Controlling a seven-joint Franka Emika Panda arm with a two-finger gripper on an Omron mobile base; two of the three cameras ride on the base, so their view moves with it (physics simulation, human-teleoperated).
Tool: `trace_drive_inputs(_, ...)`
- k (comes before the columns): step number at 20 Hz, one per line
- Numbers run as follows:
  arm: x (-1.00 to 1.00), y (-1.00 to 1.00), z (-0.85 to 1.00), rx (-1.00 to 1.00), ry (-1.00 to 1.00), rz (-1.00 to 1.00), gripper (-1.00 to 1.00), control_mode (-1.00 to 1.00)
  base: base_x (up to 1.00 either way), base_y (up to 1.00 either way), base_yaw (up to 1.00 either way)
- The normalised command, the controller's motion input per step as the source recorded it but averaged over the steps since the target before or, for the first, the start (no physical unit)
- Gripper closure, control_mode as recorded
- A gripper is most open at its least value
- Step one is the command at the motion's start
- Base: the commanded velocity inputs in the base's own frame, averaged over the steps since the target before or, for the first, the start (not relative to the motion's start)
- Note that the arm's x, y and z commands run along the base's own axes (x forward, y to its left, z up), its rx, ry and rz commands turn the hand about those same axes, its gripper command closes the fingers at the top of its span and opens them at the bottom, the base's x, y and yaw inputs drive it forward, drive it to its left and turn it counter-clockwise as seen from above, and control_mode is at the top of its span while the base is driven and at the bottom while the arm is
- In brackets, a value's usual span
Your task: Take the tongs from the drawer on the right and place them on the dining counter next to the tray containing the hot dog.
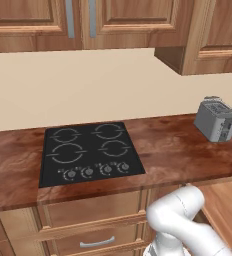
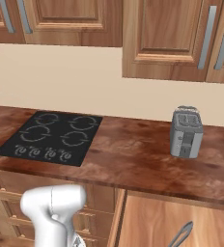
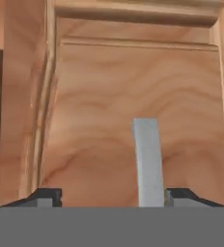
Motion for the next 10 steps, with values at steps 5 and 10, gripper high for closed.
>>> trace_drive_inputs(5, -0.98, -0.43, 0.91, 0.00, 0.00, -0.01, -1.00, -1.00, 0.00, 0.00, 0.00)
trace_drive_inputs(10, -0.67, -0.20, 0.90, -0.04, 0.16, -0.03, -1.00, -1.00, 0.00, 0.00, 0.00)
